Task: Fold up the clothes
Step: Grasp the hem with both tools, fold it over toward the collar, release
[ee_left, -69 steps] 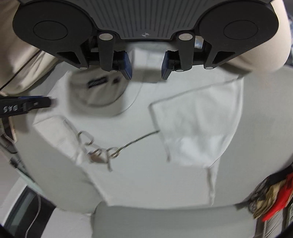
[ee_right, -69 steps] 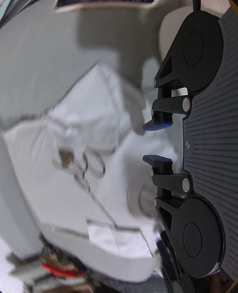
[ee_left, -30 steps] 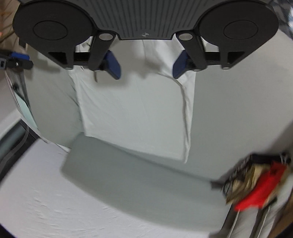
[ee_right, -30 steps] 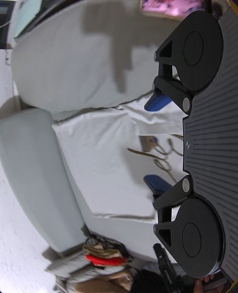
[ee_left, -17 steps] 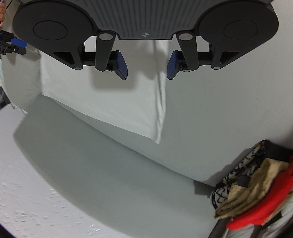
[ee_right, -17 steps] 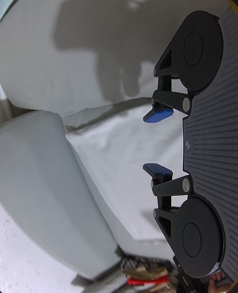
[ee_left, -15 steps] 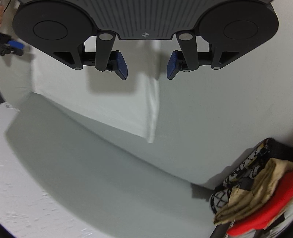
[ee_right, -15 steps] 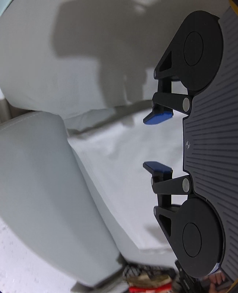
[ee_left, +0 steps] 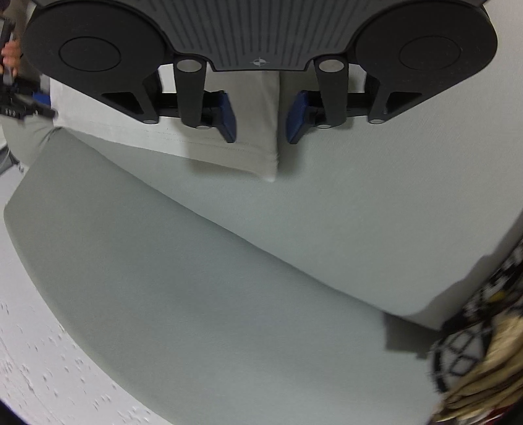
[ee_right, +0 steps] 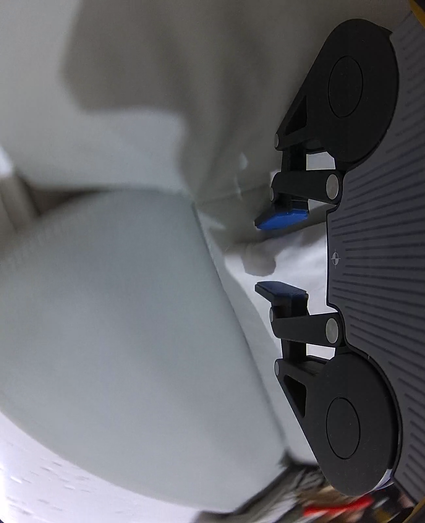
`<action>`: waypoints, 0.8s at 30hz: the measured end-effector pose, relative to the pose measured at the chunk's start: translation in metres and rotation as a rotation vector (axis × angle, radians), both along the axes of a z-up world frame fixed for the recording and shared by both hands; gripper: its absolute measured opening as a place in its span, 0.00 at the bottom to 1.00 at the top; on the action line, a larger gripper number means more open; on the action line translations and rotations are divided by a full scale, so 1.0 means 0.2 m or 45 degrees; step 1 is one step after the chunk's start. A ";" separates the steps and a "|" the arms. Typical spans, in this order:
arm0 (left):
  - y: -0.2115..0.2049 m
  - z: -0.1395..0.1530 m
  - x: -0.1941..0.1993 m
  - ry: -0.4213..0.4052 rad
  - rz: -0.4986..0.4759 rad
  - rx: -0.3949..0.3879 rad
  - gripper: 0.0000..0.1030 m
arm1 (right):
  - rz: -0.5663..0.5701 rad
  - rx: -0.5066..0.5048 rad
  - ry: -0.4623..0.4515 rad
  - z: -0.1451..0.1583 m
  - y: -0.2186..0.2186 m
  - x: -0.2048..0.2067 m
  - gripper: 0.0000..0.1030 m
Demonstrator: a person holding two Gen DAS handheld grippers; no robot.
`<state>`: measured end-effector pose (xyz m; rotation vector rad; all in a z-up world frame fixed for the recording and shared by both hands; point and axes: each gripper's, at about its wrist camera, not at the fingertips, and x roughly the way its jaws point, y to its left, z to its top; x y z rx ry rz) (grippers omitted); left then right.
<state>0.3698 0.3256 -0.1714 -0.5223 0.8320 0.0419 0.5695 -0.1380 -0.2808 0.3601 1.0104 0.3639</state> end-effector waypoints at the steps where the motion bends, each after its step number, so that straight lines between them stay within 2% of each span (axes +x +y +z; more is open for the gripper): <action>1: -0.01 0.00 0.02 0.001 -0.014 0.026 0.27 | 0.019 -0.038 -0.016 0.00 0.02 0.01 0.33; 2: -0.02 0.00 0.03 0.003 -0.028 0.051 0.27 | 0.033 -0.071 -0.030 0.01 0.04 0.03 0.14; 3: -0.03 -0.01 0.05 0.004 -0.042 0.077 0.20 | 0.046 -0.103 -0.045 0.01 0.06 0.04 0.06; 4: -0.04 0.00 0.06 0.006 -0.037 0.103 0.04 | 0.060 -0.136 -0.059 0.01 0.08 0.06 0.05; 11: -0.17 0.09 0.00 -0.017 -0.053 0.297 0.03 | 0.028 -0.169 -0.148 0.13 0.17 -0.01 0.05; 16: -0.16 0.25 -0.14 -0.101 -0.019 0.270 0.03 | -0.035 -0.075 -0.171 0.29 0.12 -0.20 0.05; 20: -0.20 0.40 -0.35 -0.187 0.004 0.260 0.03 | -0.023 -0.074 -0.188 0.41 0.02 -0.47 0.05; 22: -0.23 0.47 -0.49 -0.213 0.002 0.287 0.03 | -0.040 -0.076 -0.173 0.48 -0.08 -0.59 0.05; 24: -0.24 0.52 -0.63 -0.227 -0.010 0.256 0.03 | -0.073 -0.056 -0.142 0.51 -0.24 -0.74 0.05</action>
